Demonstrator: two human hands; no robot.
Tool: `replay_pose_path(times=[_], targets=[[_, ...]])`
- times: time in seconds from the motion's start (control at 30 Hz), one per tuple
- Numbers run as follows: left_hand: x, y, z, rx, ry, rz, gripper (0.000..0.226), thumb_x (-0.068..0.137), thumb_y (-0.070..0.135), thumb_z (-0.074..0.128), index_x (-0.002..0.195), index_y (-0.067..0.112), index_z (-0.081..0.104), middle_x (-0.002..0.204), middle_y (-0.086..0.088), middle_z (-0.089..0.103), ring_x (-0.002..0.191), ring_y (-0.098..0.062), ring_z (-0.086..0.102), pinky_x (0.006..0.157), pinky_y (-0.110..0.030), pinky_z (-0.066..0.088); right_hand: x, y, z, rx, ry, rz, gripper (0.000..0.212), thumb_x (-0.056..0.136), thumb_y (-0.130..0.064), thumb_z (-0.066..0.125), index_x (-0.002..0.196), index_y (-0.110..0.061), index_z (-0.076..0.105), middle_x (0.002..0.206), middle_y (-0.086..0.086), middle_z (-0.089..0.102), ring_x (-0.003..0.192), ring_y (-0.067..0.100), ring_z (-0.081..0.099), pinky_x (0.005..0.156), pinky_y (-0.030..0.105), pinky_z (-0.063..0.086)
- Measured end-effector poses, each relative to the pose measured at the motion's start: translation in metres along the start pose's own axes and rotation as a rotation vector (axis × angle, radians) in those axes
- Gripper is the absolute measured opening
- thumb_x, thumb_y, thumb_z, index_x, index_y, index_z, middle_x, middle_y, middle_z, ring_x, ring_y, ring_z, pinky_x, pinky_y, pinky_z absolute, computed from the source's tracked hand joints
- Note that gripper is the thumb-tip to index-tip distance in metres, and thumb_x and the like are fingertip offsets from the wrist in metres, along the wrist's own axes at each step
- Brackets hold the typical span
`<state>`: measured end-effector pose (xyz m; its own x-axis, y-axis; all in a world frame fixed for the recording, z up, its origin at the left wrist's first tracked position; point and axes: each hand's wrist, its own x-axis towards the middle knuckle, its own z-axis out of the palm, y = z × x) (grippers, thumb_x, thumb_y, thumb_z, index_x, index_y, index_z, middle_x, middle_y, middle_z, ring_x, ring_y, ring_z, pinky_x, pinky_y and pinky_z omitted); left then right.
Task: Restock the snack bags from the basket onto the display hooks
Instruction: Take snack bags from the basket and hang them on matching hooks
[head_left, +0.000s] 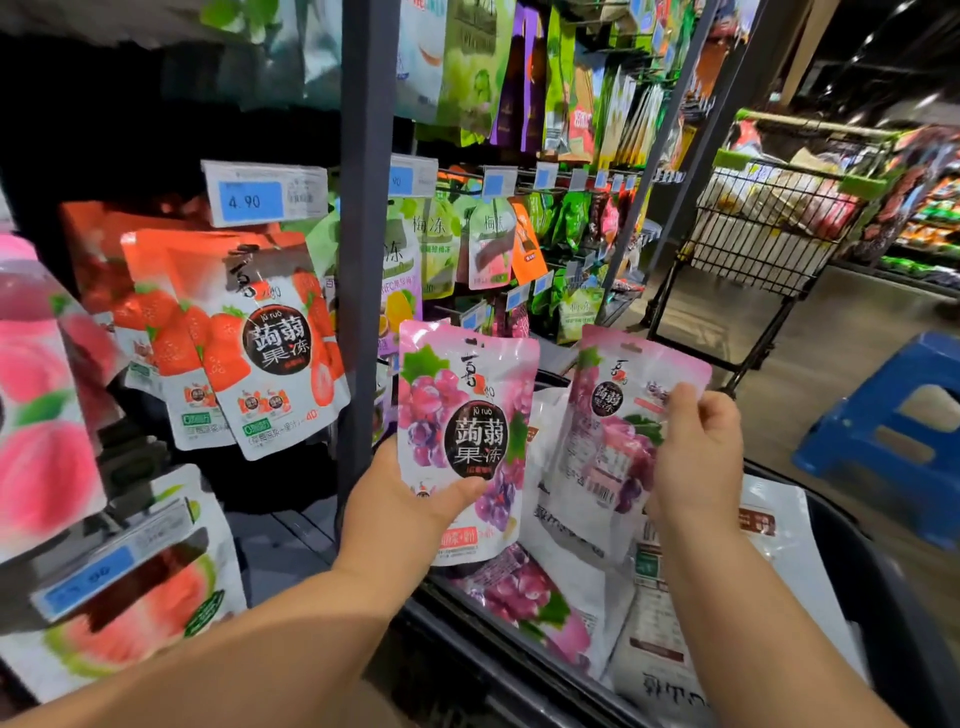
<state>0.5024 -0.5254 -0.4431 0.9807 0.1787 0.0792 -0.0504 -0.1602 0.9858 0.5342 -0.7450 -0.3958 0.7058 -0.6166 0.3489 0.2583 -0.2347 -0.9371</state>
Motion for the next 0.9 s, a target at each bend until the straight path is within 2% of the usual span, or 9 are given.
replay_pose_path(times=[0.07,0.13,0.27,0.33,0.43,0.53,0.6,0.73,0.9], targets=[[0.000,0.000,0.000,0.023,-0.007,-0.007,0.054,0.072,0.027,0.087,0.118,0.026,0.059,0.104,0.014,0.069,0.097,-0.008,0.065,0.082,-0.023,0.049,-0.008,0.000,0.004,0.013,-0.073,0.020,0.027,0.098,-0.046,0.048,0.073,-0.034,0.048,0.075,0.003,0.045,0.067,0.020,0.044,0.066,0.039,0.041],[0.001,0.000,0.001,0.042,-0.018,-0.005,0.055,0.072,0.028,0.087,0.119,0.028,0.059,0.106,0.014,0.069,0.098,-0.005,0.065,0.082,-0.021,0.049,-0.019,0.001,0.008,0.048,-0.212,0.054,0.029,0.100,-0.048,0.046,0.076,-0.034,0.053,0.081,0.007,0.049,0.074,0.022,0.049,0.070,0.041,0.046],[-0.001,0.003,0.003,0.061,-0.034,-0.002,0.055,0.072,0.029,0.087,0.119,0.029,0.057,0.106,0.015,0.068,0.099,-0.007,0.064,0.081,-0.022,0.047,-0.036,0.001,0.015,-0.029,-0.401,0.044,0.042,0.101,-0.045,0.041,0.100,-0.005,0.056,0.095,0.016,0.062,0.083,0.022,0.060,0.082,0.029,0.049],[-0.003,0.004,0.003,0.063,-0.040,-0.010,0.056,0.073,0.029,0.086,0.121,0.028,0.057,0.107,0.014,0.067,0.100,-0.009,0.064,0.084,-0.024,0.046,-0.041,0.002,0.018,0.043,-0.470,0.102,0.043,0.099,-0.048,0.040,0.089,-0.012,0.060,0.094,0.010,0.066,0.089,0.021,0.063,0.089,0.042,0.050],[-0.002,0.004,0.003,0.043,-0.032,-0.013,0.050,0.075,0.024,0.084,0.117,0.028,0.058,0.104,0.015,0.067,0.096,-0.004,0.064,0.074,-0.016,0.045,-0.039,0.012,0.021,0.172,-0.588,0.202,0.049,0.095,-0.056,0.036,0.066,-0.025,0.062,0.109,-0.007,0.072,0.110,0.012,0.064,0.099,0.038,0.046],[-0.002,0.003,0.003,0.022,-0.040,-0.013,0.049,0.077,0.021,0.083,0.118,0.028,0.057,0.102,0.018,0.067,0.091,0.009,0.059,0.067,-0.003,0.041,-0.032,0.027,0.022,0.024,-0.661,0.215,0.022,0.101,-0.032,0.053,0.086,-0.022,0.066,0.109,-0.003,0.070,0.107,0.018,0.064,0.095,0.040,0.051],[-0.002,0.004,0.004,0.009,-0.046,-0.024,0.049,0.077,0.020,0.083,0.118,0.028,0.057,0.101,0.018,0.067,0.090,0.010,0.059,0.066,-0.003,0.041,-0.026,0.036,0.022,-0.013,-0.662,0.277,0.003,0.097,-0.024,0.062,0.099,-0.022,0.064,0.109,0.005,0.069,0.101,0.022,0.064,0.087,0.037,0.052],[-0.002,0.005,0.005,0.014,-0.032,-0.027,0.051,0.075,0.021,0.084,0.119,0.027,0.058,0.104,0.013,0.069,0.094,-0.004,0.065,0.079,-0.020,0.050,-0.021,0.037,0.026,-0.066,-0.708,0.380,0.036,0.091,-0.030,0.070,0.123,-0.027,0.054,0.132,0.002,0.053,0.114,0.018,0.057,0.084,0.029,0.048],[-0.002,0.005,0.006,-0.018,-0.016,-0.037,0.054,0.073,0.022,0.086,0.120,0.027,0.060,0.104,0.011,0.072,0.097,-0.010,0.068,0.093,-0.037,0.054,-0.019,0.031,0.030,-0.119,-0.833,0.421,0.064,0.093,-0.034,0.065,0.147,-0.020,0.034,0.140,0.003,0.048,0.113,0.015,0.054,0.083,0.024,0.044]])
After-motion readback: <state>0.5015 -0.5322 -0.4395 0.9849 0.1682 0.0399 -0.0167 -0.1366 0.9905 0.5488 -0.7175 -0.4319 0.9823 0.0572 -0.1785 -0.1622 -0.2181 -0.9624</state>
